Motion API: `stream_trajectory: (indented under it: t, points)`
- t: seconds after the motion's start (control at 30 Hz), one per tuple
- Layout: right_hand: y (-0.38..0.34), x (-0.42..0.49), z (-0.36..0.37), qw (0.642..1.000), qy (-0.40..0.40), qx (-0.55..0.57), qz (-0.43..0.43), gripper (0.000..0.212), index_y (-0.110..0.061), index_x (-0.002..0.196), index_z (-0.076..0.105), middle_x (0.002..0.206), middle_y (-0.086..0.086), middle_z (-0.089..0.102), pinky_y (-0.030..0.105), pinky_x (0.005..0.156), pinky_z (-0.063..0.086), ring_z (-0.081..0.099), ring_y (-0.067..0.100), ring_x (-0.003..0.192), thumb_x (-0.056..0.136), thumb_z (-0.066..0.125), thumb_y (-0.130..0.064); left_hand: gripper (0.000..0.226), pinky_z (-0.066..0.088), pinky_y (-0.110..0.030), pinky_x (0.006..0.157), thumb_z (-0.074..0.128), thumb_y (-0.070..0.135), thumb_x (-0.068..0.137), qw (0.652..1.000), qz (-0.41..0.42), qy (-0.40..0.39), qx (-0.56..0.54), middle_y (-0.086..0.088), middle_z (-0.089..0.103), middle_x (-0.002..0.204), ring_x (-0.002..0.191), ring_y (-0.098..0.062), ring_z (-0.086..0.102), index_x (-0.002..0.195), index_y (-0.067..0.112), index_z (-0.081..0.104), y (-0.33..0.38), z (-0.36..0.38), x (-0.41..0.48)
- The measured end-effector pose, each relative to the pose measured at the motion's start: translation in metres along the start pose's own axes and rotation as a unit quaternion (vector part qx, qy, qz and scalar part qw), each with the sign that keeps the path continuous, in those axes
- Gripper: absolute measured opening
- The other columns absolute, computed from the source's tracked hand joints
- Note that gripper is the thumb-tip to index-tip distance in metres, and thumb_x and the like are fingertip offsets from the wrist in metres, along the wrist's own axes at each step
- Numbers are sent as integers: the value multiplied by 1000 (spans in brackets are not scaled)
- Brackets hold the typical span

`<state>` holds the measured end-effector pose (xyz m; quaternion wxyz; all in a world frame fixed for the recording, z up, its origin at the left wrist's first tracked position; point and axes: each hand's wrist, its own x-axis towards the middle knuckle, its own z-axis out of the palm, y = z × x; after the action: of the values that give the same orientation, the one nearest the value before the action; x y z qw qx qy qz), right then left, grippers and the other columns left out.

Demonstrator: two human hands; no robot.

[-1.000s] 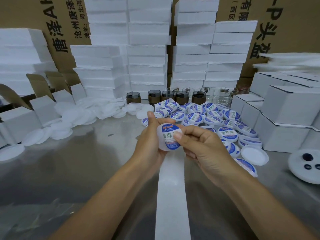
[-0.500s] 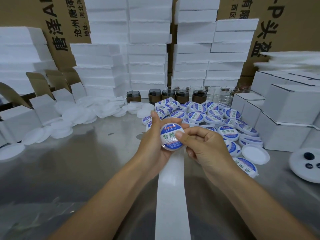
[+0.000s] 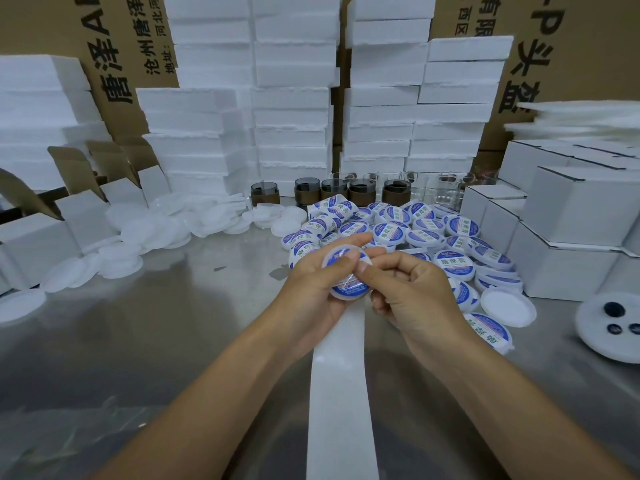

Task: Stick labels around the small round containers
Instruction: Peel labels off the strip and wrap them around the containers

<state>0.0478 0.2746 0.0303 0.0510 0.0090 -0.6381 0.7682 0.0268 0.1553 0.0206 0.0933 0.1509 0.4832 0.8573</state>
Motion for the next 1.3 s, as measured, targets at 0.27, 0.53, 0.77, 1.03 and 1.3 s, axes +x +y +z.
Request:
stream_trajectory:
  t: [0.27,0.53,0.77,1.03,1.3]
  points:
    - [3,2,-1,1000,18,-15,-4,13,-9,70,62,42,-2,53,13,37,35,43,5,35,77,72,-10,30,52,-30,92,53,10,82,1000,6,-5,22,-12,70,108,103,-24,66,110,9,61,-3,-1,0]
    - [11,2,2,969,56,-193,-146,15,-19,70,59,54,-4,57,30,58,48,54,12,51,78,71,-23,25,56,-25,79,51,13,87,1000,23,9,8,-12,70,108,98,-22,68,110,8,62,-3,4,-2]
    - [19,-2,4,912,41,-340,-226,19,-28,79,39,71,-9,52,19,57,36,51,6,67,91,54,-28,23,54,-19,67,43,8,97,999,24,34,12,-6,74,94,86,-14,71,111,5,61,-4,9,-4]
    - [19,-4,5,904,58,-370,-205,30,-25,85,30,63,-12,47,19,48,32,48,0,56,87,55,-40,25,57,-25,69,43,13,95,998,-14,20,-62,-10,72,104,93,-19,70,112,4,60,-3,7,-2]
    - [5,2,0,990,-45,-124,-55,4,-21,83,68,74,-8,71,9,55,46,64,-3,67,84,65,-19,27,58,-27,74,54,19,78,998,-20,7,-53,-10,73,95,89,-20,70,97,5,67,-5,0,2]
